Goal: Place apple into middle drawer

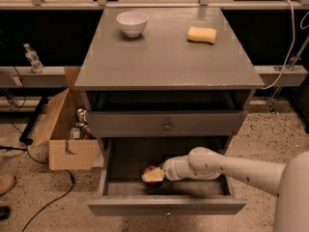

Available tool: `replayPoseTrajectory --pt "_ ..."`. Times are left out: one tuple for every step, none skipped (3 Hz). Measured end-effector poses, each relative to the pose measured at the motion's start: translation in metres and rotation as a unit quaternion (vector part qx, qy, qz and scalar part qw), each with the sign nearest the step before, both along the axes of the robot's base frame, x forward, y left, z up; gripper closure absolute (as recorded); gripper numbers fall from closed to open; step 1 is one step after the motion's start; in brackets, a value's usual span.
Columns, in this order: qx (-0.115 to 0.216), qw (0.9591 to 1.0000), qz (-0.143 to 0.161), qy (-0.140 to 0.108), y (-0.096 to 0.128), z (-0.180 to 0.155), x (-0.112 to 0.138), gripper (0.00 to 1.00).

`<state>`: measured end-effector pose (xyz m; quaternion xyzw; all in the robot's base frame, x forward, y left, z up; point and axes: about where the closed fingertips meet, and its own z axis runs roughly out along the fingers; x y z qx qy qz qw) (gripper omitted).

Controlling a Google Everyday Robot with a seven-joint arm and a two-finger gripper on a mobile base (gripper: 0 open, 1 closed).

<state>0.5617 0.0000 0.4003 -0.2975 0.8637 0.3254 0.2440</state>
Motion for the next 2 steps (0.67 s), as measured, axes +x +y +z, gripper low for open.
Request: replayPoseTrajectory --pt "0.027 0.9996 -0.003 -0.012 -0.016 0.013 0.006 0.0" --pt "0.054 0.9976 -0.004 -0.044 -0.05 0.046 0.001 0.0"
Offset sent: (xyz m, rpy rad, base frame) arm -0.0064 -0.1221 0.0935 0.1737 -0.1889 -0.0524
